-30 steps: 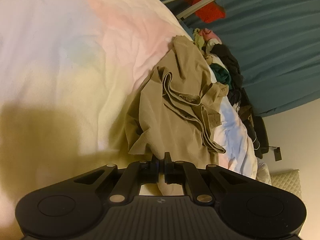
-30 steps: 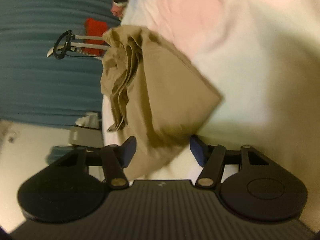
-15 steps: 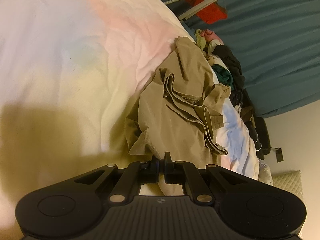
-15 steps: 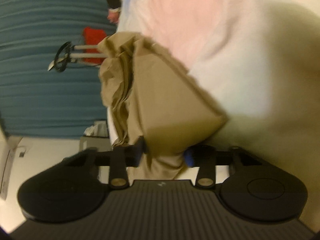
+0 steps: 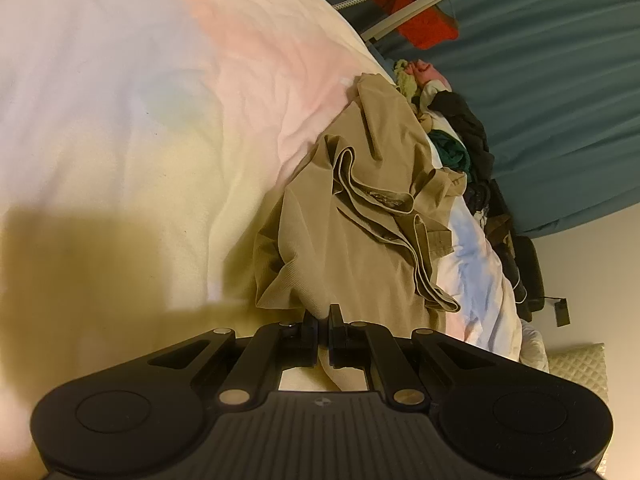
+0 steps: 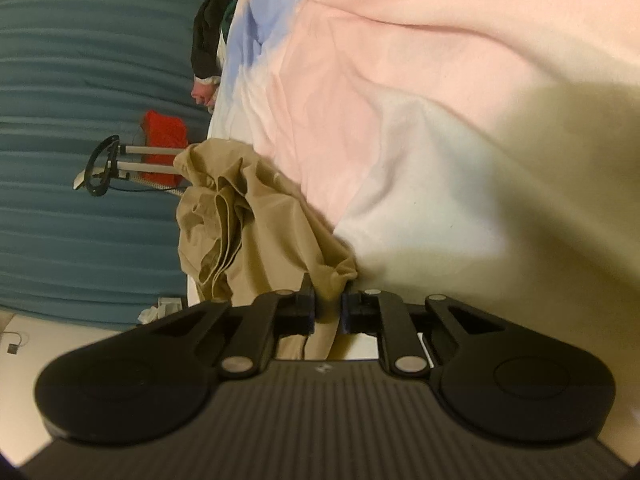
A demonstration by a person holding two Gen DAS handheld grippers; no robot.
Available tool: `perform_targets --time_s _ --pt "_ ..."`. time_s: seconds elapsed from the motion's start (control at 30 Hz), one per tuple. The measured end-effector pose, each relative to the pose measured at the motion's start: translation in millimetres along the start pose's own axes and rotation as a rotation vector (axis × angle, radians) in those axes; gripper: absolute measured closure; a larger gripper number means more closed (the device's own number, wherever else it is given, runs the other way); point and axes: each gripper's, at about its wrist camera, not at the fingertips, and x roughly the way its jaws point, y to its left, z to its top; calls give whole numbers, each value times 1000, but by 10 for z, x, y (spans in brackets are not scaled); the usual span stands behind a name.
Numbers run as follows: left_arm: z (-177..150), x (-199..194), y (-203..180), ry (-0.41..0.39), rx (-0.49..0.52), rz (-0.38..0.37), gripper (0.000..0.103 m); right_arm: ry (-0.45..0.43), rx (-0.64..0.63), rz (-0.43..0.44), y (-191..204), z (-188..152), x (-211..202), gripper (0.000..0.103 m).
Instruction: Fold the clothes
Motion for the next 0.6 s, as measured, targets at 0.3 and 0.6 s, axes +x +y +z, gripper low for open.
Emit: perform_targets --time_s 0.3,0.6 --pt "24 24 -48 -11 -2 -19 98 12 -7 8 100 45 60 90" --pt "-37 -386 -241 -111 92 -116 99 -80 -148 115 452 -60 -379 95"
